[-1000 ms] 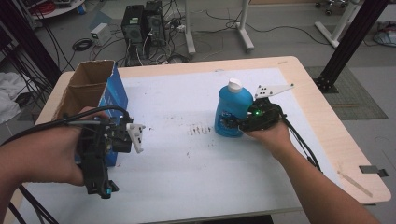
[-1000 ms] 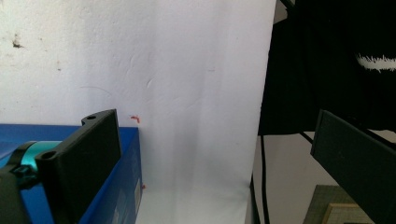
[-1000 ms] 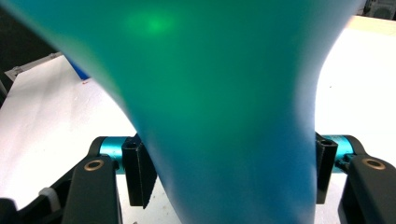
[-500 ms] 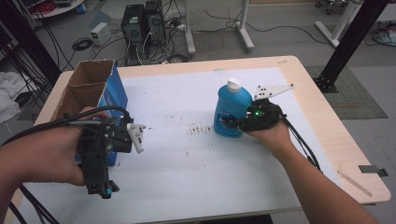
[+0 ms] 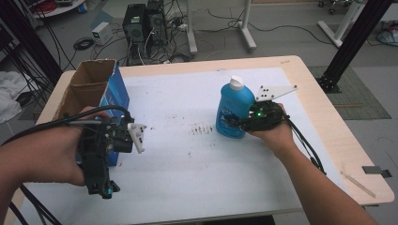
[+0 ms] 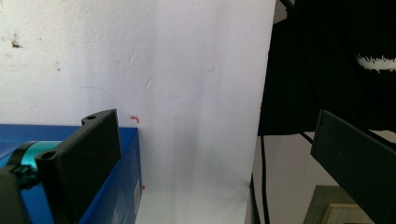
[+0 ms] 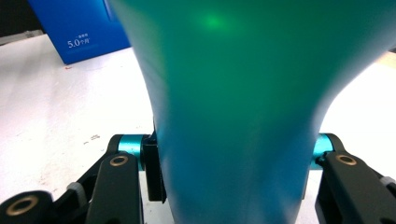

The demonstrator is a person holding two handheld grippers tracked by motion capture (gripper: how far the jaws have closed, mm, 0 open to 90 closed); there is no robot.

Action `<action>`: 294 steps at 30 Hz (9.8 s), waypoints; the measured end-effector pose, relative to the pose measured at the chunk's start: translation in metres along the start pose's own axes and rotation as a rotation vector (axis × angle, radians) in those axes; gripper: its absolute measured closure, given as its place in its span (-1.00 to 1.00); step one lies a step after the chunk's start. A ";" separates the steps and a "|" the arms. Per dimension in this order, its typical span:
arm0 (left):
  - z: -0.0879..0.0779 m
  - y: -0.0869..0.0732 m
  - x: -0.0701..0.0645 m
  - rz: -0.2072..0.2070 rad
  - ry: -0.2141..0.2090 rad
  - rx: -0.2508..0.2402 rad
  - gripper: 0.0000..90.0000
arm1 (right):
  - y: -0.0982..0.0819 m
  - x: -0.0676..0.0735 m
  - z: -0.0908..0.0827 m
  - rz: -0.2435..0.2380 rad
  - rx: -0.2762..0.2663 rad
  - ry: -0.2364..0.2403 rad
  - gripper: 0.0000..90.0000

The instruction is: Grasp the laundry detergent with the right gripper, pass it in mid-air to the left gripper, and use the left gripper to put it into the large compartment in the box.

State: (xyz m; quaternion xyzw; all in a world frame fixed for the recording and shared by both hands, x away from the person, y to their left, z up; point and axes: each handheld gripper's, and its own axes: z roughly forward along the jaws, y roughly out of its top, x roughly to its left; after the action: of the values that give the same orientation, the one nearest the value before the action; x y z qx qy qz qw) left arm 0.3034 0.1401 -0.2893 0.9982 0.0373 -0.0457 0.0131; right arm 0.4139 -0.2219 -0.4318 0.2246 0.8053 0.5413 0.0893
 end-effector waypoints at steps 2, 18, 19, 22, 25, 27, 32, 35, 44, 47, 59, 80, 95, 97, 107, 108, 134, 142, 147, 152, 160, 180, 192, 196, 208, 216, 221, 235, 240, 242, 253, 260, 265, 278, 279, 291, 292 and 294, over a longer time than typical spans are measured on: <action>0.000 0.000 0.001 0.003 0.000 0.005 -0.96 | 0.001 0.002 -0.001 -0.010 0.004 -0.008 0.04; -0.015 0.008 0.003 0.014 0.024 -0.002 -0.96 | 0.037 0.026 -0.033 -0.081 -0.041 0.045 0.03; -0.016 0.008 0.003 0.013 0.025 -0.002 -0.96 | 0.037 0.026 -0.033 -0.081 -0.041 0.045 0.03; -0.022 0.011 0.005 0.012 0.027 -0.008 -0.96 | 0.050 0.038 -0.034 -0.108 -0.037 0.089 0.03; -0.024 0.013 0.006 0.009 0.030 -0.013 -0.96 | 0.055 0.045 -0.034 -0.127 -0.033 0.109 0.03; -0.027 0.016 0.007 0.014 0.033 -0.010 -0.96 | 0.059 0.052 -0.032 -0.142 -0.028 0.139 0.03; -0.031 0.021 0.010 0.016 0.041 -0.009 -0.96 | 0.064 0.072 -0.025 -0.180 -0.007 0.217 0.03; -0.031 0.024 0.012 0.014 0.046 -0.011 -0.96 | 0.066 0.082 -0.019 -0.198 0.012 0.257 0.03; -0.032 0.027 0.013 0.015 0.054 -0.028 -0.96 | 0.060 0.114 0.016 -0.229 0.050 0.358 0.03; -0.034 0.028 0.012 0.017 0.057 -0.029 -0.96 | 0.058 0.120 0.026 -0.237 0.059 0.377 0.03; -0.043 0.036 0.009 0.034 0.074 -0.032 -0.96 | 0.055 0.146 0.067 -0.250 0.103 0.446 0.03; -0.039 0.051 0.005 0.043 0.074 -0.011 -0.96 | 0.077 0.170 0.099 -0.229 0.083 0.516 0.04; -0.033 0.058 0.005 0.014 0.078 0.003 -0.93 | 0.076 0.171 0.103 -0.228 0.086 0.516 0.04; -0.034 0.058 0.005 0.015 0.089 0.009 -0.85 | 0.076 0.170 0.102 -0.226 0.084 0.518 0.04; -0.030 0.059 0.006 -0.001 0.104 0.005 -0.72 | 0.076 0.170 0.102 -0.220 0.082 0.514 0.04; -0.030 0.059 0.007 0.009 0.102 0.014 -0.69 | 0.076 0.169 0.103 -0.221 0.081 0.514 0.04; -0.028 0.056 0.006 0.001 0.140 -0.010 -0.38 | 0.076 0.167 0.103 -0.214 0.079 0.509 0.04; -0.029 0.059 0.005 0.007 0.146 -0.013 -0.33 | 0.076 0.166 0.103 -0.208 0.074 0.506 0.04; -0.027 0.062 0.004 0.011 0.140 -0.003 -0.28 | 0.075 0.167 0.104 -0.213 0.074 0.506 0.04; -0.027 0.064 0.004 0.018 0.135 0.006 -0.22 | 0.076 0.167 0.103 -0.210 0.075 0.506 0.04; -0.028 0.064 0.005 -0.014 0.108 0.017 -0.15 | 0.075 0.168 0.103 -0.229 0.076 0.499 0.04; -0.032 0.070 0.003 -0.018 0.090 0.039 -0.14 | 0.074 0.169 0.099 -0.221 0.066 0.483 -0.23; -0.053 0.063 0.005 -0.055 0.099 0.028 -0.14 | 0.068 0.142 0.063 -0.177 0.118 0.374 -0.72; -0.061 0.061 0.007 -0.069 0.102 0.030 -0.14 | 0.069 0.132 0.049 -0.177 0.126 0.334 -0.86; -0.105 0.045 0.020 -0.179 0.083 0.020 -0.14 | 0.079 0.118 0.023 -0.217 0.215 0.253 -0.98; -0.157 0.014 0.033 -0.363 0.082 -0.030 -0.15 | 0.093 0.106 0.003 -0.241 0.272 0.207 -0.98; -0.182 -0.009 0.044 -0.523 0.064 -0.059 -0.15 | 0.098 0.102 -0.004 -0.259 0.318 0.193 -0.98; -0.212 -0.067 0.066 -1.026 0.113 -0.094 -0.15 | 0.100 0.104 -0.003 -0.275 0.345 0.187 -0.98; -0.202 -0.077 0.075 -1.113 0.137 -0.054 -0.15 | 0.100 0.103 -0.003 -0.275 0.347 0.182 -0.98; -0.197 -0.080 0.080 -1.131 0.140 -0.047 -0.15 | 0.100 0.103 -0.003 -0.273 0.347 0.179 -0.98; -0.153 -0.085 0.104 -1.092 0.104 0.000 -0.15 | 0.100 0.101 -0.005 -0.260 0.340 0.167 -0.98; -0.116 -0.084 0.114 -0.974 0.094 0.062 -0.15 | 0.097 0.100 -0.005 -0.258 0.338 0.165 -0.98; -0.088 -0.087 0.121 -0.859 0.067 0.080 -0.15 | 0.095 0.099 -0.005 -0.251 0.339 0.164 -0.98; -0.025 -0.092 0.132 -0.584 0.071 0.065 -0.15 | 0.093 0.099 -0.003 -0.240 0.356 0.162 -0.98; -0.021 -0.093 0.132 -0.572 0.070 0.061 -0.15 | 0.093 0.099 -0.003 -0.241 0.358 0.163 -0.98; -0.008 -0.095 0.133 -0.545 0.079 0.029 -0.16 | 0.089 0.099 0.003 -0.237 0.369 0.170 -0.98; -0.008 -0.095 0.133 -0.548 0.072 0.025 -0.16 | 0.089 0.099 0.004 -0.238 0.369 0.171 -0.98; -0.008 -0.094 0.133 -0.552 0.052 0.016 -0.18 | 0.089 0.099 0.004 -0.236 0.370 0.173 -0.98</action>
State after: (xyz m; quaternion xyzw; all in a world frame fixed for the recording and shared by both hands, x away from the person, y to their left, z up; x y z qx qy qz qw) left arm 0.4293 0.2439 -0.2957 0.9512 0.3076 -0.0220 -0.0089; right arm 0.3515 -0.1454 -0.3426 0.0942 0.9162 0.3876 0.0398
